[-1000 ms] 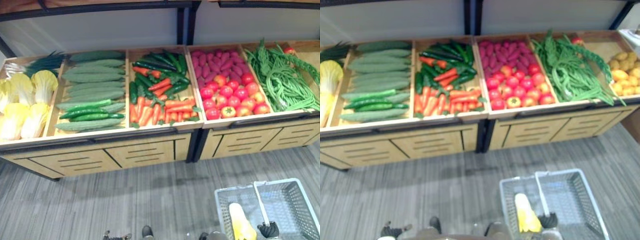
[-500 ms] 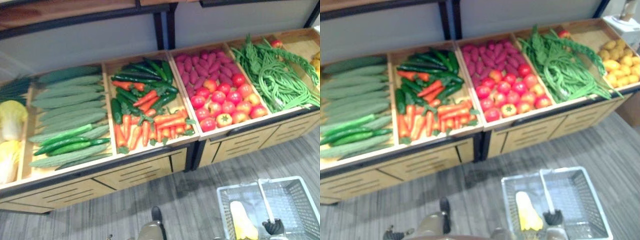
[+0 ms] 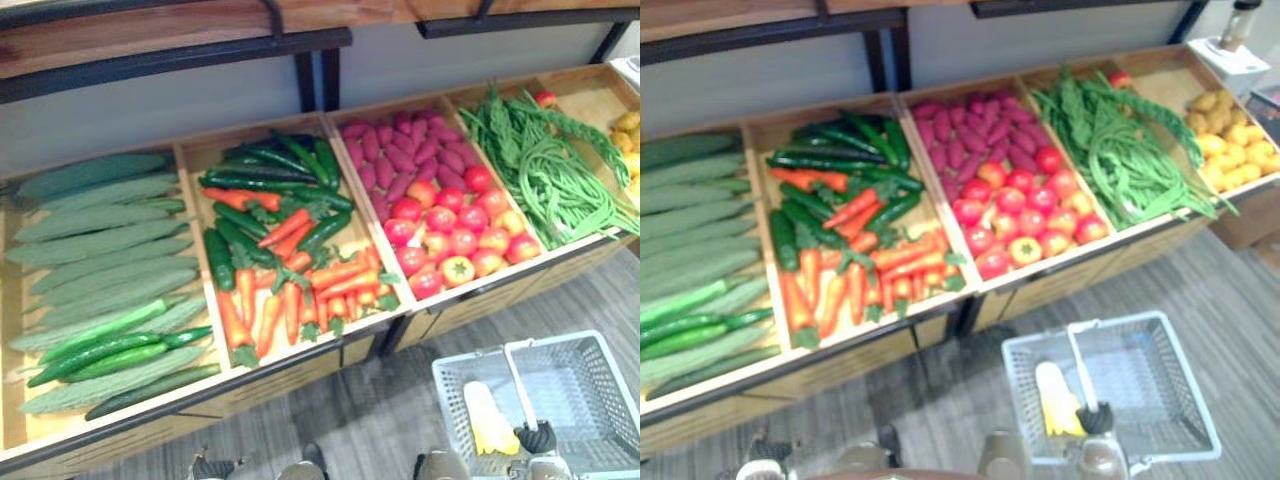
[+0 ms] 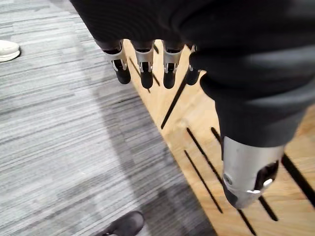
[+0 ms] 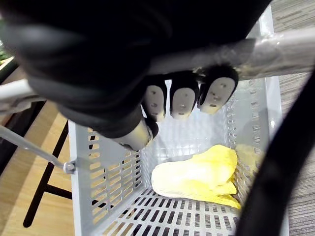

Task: Pick vegetable in the basket

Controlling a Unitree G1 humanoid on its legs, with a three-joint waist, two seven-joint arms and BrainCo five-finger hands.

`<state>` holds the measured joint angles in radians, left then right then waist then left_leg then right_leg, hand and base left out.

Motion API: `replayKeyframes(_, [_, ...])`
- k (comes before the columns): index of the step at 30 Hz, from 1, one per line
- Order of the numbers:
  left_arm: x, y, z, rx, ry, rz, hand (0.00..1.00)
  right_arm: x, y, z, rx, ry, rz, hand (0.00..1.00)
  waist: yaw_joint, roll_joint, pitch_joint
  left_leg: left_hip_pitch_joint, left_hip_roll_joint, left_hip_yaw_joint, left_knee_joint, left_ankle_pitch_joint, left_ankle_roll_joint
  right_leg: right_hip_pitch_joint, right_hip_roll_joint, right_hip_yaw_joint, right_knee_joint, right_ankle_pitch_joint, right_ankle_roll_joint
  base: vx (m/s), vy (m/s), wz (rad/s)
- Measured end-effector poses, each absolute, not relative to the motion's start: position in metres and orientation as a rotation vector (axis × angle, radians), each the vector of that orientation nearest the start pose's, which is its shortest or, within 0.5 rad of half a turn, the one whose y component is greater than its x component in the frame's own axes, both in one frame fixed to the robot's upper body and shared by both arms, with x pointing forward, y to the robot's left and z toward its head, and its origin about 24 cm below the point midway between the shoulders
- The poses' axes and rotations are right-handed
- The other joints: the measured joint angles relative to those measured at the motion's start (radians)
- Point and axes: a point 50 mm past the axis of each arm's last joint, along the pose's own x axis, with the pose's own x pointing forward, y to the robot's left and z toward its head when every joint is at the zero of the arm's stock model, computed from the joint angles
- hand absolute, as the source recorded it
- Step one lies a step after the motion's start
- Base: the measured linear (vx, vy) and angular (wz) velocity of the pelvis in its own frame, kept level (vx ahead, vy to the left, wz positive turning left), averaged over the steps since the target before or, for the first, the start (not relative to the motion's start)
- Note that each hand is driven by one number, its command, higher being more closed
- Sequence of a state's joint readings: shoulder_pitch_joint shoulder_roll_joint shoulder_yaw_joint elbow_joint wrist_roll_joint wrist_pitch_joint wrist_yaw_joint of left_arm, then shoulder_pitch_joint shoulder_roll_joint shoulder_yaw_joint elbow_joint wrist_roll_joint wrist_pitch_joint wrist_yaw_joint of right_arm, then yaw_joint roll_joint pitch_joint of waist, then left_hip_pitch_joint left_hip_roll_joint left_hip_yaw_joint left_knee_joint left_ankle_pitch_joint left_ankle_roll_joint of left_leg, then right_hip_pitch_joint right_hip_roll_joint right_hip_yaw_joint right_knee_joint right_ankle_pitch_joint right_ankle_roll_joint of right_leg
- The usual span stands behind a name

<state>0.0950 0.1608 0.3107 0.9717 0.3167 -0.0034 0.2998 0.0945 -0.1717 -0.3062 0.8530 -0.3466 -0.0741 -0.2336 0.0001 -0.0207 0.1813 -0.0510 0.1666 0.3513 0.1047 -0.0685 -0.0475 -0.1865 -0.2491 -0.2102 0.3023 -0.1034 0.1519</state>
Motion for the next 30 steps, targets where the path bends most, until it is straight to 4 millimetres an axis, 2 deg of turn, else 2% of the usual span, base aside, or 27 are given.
replayKeyframes(1, [0.097,0.269,-0.137,0.446,1.027,0.493,0.0,0.125,-0.27,-0.12,-0.461,0.855,-0.422,1.0,0.0,-0.011,-0.004,-0.001,-0.001,0.0,-0.001,0.002,-0.011,0.0,-0.003,0.002,-0.053,0.041,-0.001,0.1,-0.29,0.09])
replayKeyframes(2, [0.1,0.273,-0.135,0.446,1.011,0.509,0.0,0.122,-0.267,-0.123,-0.449,0.87,-0.422,1.0,-0.002,-0.048,-0.009,0.003,-0.017,-0.01,-0.004,0.006,-0.038,-0.001,-0.02,0.007,-0.094,0.131,0.008,0.11,-0.366,0.19])
replayKeyframes(3, [0.103,0.267,-0.135,0.417,1.003,0.513,0.0,0.118,-0.268,-0.126,-0.448,0.893,-0.425,1.0,-0.003,-0.042,-0.012,0.005,-0.009,-0.028,-0.018,0.016,-0.064,0.006,-0.014,-0.002,-0.095,0.072,0.012,0.11,-0.379,0.24])
replayKeyframes(4, [0.107,0.258,-0.137,0.389,0.995,0.503,0.0,0.117,-0.272,-0.124,-0.452,0.893,-0.439,1.0,-0.003,-0.011,-0.019,0.002,0.013,-0.038,-0.038,0.034,-0.083,0.006,0.013,-0.018,-0.102,0.07,0.008,0.1,-0.347,0.18])
replayKeyframes(6, [0.113,0.237,-0.139,0.343,0.969,0.475,0.0,0.111,-0.282,-0.123,-0.458,0.914,-0.474,1.0,-0.011,0.044,-0.027,0.003,0.071,-0.074,-0.092,0.073,-0.117,0.026,0.081,-0.07,-0.136,0.061,-0.025,0.11,-0.352,0.33])
replayKeyframes(7, [0.118,0.233,-0.136,0.343,0.936,0.462,0.0,0.106,-0.284,-0.124,-0.461,0.927,-0.481,1.0,-0.014,0.059,-0.033,0.005,0.091,-0.093,-0.111,0.093,-0.122,0.037,0.105,-0.088,-0.147,0.057,-0.037,0.1,-0.291,0.34])
replayKeyframes(11, [0.144,0.224,-0.112,0.372,0.742,0.425,0.0,0.105,-0.286,-0.123,-0.454,0.923,-0.494,1.0,-0.018,0.066,-0.039,0.003,0.105,-0.094,-0.134,0.12,-0.119,0.053,0.131,-0.111,-0.182,0.061,-0.055,0.03,-0.094,0.15])
replayKeyframes(13, [0.163,0.212,-0.087,0.373,0.576,0.413,0.0,0.105,-0.284,-0.123,-0.452,0.919,-0.493,1.0,-0.015,0.062,-0.04,0.002,0.094,-0.092,-0.139,0.119,-0.119,0.062,0.132,-0.108,-0.216,0.085,-0.05,0.01,0.015,0.0])
replayKeyframes(16, [0.168,0.206,-0.066,0.38,0.448,0.418,0.0,0.106,-0.282,-0.123,-0.452,0.906,-0.501,1.0,-0.016,0.06,-0.041,0.002,0.07,-0.088,-0.149,0.119,-0.118,0.075,0.118,-0.099,-0.262,0.115,-0.041,0.0,0.073,-0.03])
replayKeyframes(20, [0.164,0.214,-0.048,0.412,0.352,0.527,0.0,0.103,-0.281,-0.125,-0.456,0.908,-0.515,1.0,-0.01,0.06,-0.041,0.006,0.053,-0.082,-0.153,0.115,-0.112,0.09,0.109,-0.088,-0.304,0.146,-0.035,-0.01,0.043,-0.04])
replayKeyframes(24, [0.178,0.222,0.003,0.529,0.02,0.649,0.0,0.092,-0.281,-0.129,-0.443,0.93,-0.534,1.0,0.002,0.068,-0.055,0.028,0.052,-0.077,-0.153,0.108,-0.109,0.108,0.109,-0.081,-0.306,0.146,-0.035,-0.02,-0.002,-0.04])
replayKeyframes(27, [0.182,0.223,0.017,0.53,-0.068,0.669,0.0,0.089,-0.281,-0.129,-0.453,0.927,-0.533,1.0,0.0,0.074,-0.072,0.037,0.048,-0.057,-0.151,0.1,-0.108,0.11,0.109,-0.061,-0.324,0.156,-0.03,-0.03,0.001,-0.21])
replayKeyframes(30, [0.183,0.215,0.016,0.518,-0.07,0.63,0.0,0.084,-0.28,-0.13,-0.448,0.94,-0.541,1.0,-0.02,0.075,-0.087,0.038,0.044,-0.054,-0.151,0.096,-0.108,0.114,0.107,-0.057,-0.338,0.165,-0.027,0.0,0.003,-0.06])
